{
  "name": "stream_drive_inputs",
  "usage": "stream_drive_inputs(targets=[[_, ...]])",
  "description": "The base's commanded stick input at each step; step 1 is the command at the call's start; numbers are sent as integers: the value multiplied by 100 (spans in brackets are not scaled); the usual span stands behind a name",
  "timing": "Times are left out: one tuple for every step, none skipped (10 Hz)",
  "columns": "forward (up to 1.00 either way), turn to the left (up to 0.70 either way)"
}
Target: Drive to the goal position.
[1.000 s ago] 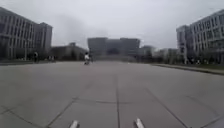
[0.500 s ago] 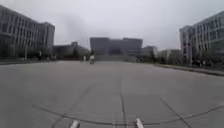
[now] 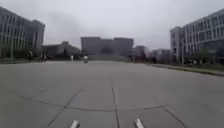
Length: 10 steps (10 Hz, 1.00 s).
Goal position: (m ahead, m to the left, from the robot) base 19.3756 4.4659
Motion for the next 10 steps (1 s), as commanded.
stream_drive_inputs(targets=[[100, 0], [100, 0], [100, 0], [100, 0], [100, 0], [100, -3], [100, -10], [100, -28], [100, -40], [100, -40]])
